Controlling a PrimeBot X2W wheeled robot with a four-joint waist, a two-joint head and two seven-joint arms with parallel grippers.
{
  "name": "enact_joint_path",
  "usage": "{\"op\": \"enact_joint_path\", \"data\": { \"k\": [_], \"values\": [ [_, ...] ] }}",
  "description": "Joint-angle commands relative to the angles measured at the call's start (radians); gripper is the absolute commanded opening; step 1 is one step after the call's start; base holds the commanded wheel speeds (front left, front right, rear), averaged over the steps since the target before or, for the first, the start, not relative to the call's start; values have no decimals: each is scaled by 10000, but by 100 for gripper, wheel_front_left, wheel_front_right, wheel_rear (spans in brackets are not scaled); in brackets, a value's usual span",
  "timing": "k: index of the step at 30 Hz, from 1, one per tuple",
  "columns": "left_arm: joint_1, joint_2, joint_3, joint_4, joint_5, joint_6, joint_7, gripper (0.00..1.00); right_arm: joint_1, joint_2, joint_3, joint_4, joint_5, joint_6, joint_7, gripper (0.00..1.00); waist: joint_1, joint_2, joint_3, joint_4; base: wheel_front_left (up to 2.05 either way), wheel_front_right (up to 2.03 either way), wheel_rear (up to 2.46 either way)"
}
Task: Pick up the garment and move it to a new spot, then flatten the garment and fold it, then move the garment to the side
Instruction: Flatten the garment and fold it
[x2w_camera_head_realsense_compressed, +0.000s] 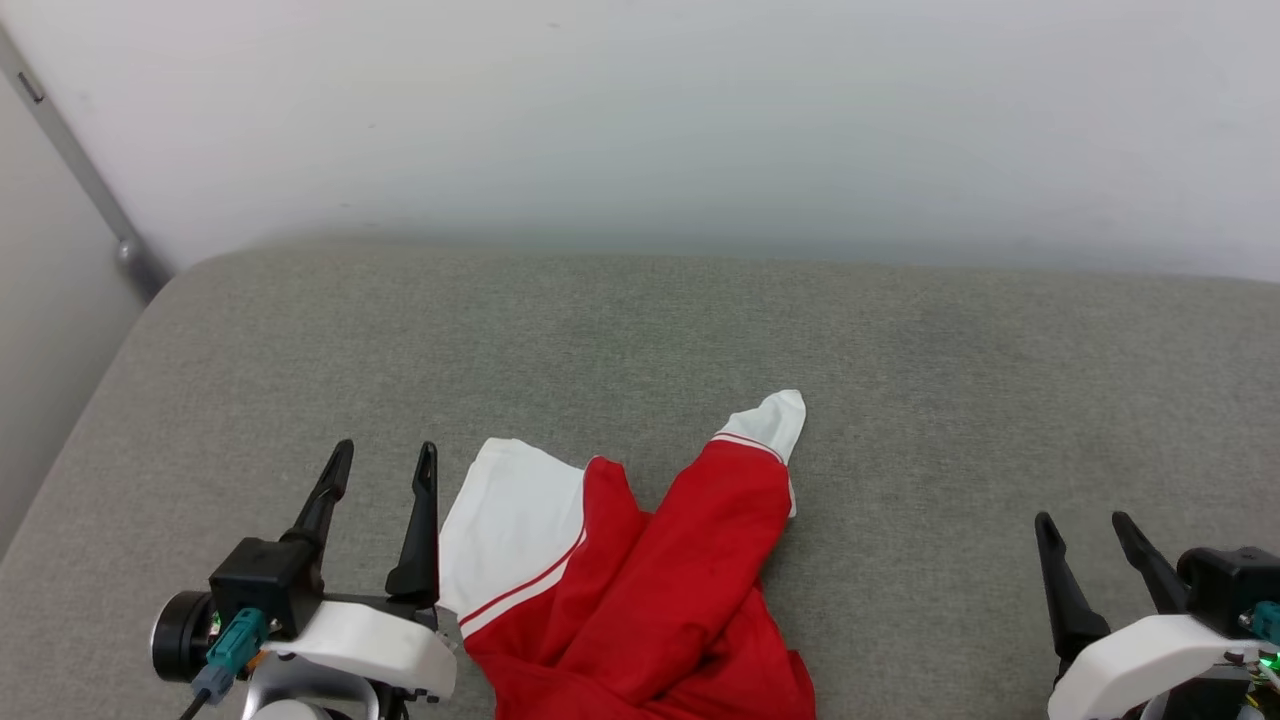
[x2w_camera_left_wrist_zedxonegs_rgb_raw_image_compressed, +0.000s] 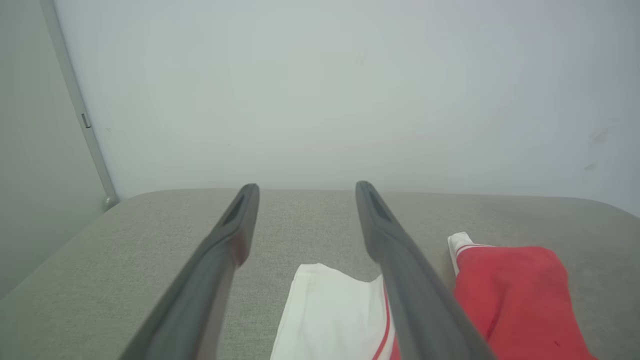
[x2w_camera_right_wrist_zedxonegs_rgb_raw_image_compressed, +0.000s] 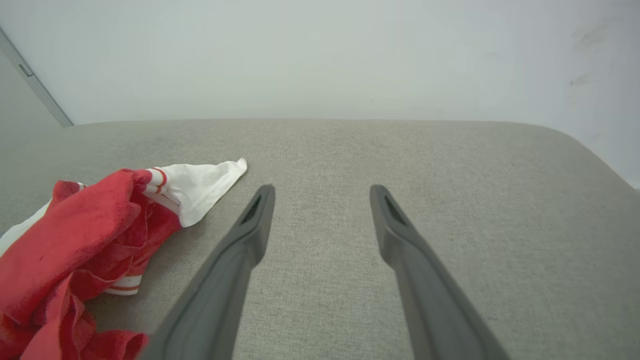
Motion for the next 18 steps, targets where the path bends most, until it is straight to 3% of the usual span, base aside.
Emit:
{"op": "enact_joint_path", "data": {
  "k": [1,8,13,14,18],
  "values": [
    [-195,47,-46,-77,106,-22,-37,100,-240,10,-90,180,119,-5,119,100,0,0,120,244,0,0,0],
    [-871,-253,-309,-299,342,-209,-92,100,-1939,15,-414,1623,575,-5,1265,100,0,0,1009,1172,0,0,0],
    [-1266,-575,-387,-191,398,-368,-165,100,-3241,-40,15,2441,572,-5,2418,100,0,0,1587,1653,0,0,0],
    [-1429,-732,-393,-84,412,-462,-198,100,-3866,-162,432,2844,678,-7,3068,100,0,0,1805,1814,0,0,0],
    [-1625,-927,-415,103,463,-631,-224,100,-4551,-396,1157,3426,927,-7,4005,100,0,0,2059,2033,0,0,0]
  ]
}}
